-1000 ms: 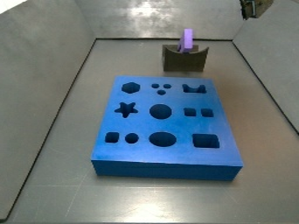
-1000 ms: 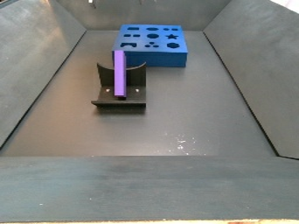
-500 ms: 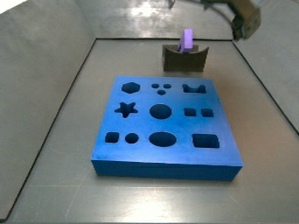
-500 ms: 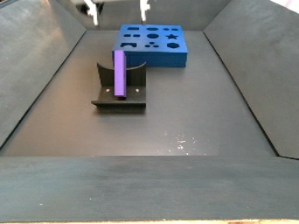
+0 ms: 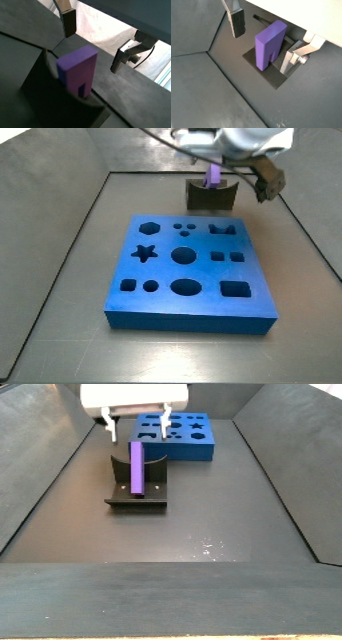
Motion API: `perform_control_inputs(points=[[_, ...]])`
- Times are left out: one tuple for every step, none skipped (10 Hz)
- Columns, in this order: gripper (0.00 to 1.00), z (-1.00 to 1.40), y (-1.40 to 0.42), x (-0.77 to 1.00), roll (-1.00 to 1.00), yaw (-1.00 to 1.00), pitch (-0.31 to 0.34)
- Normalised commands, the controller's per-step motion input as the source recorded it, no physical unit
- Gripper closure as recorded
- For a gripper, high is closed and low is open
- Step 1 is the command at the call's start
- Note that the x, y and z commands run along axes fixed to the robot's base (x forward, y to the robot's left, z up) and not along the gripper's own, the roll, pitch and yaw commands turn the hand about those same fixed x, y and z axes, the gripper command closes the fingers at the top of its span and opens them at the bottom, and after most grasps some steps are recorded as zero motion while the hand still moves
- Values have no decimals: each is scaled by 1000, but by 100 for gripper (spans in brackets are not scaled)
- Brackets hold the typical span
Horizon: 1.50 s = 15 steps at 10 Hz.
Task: Pick up the double-square object. Move up. Place the double-square object on the fixture. Regrasp the double-square object. Rotate the double-square object. Move to above the board. Insert the double-square object.
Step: Regrasp the double-square object, then rotate the double-square object.
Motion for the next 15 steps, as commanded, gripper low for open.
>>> perform_control_inputs(points=[[0, -1000, 26, 122, 73, -18, -37], [0, -884, 15, 117, 70, -14, -16], [0, -708, 8, 95, 67, -9, 1], [0, -578, 4, 85, 64, 3, 5], [0, -491, 4, 79, 62, 11, 2], [0, -282, 5, 74, 59, 31, -1], [0, -210, 1, 62, 53, 39, 9], [100, 0, 0, 0, 0, 0, 0], [100, 982, 119, -1000, 0, 0, 0], [100, 983, 116, -1000, -19, 2, -17], [100, 976, 109, -1000, -65, 15, -42], [100, 966, 101, -1000, -81, 20, -48], [100, 945, 92, -1000, -93, 13, -63], [100, 934, 90, -1000, -97, 6, -71], [100, 907, 83, -1000, -105, -11, -83]])
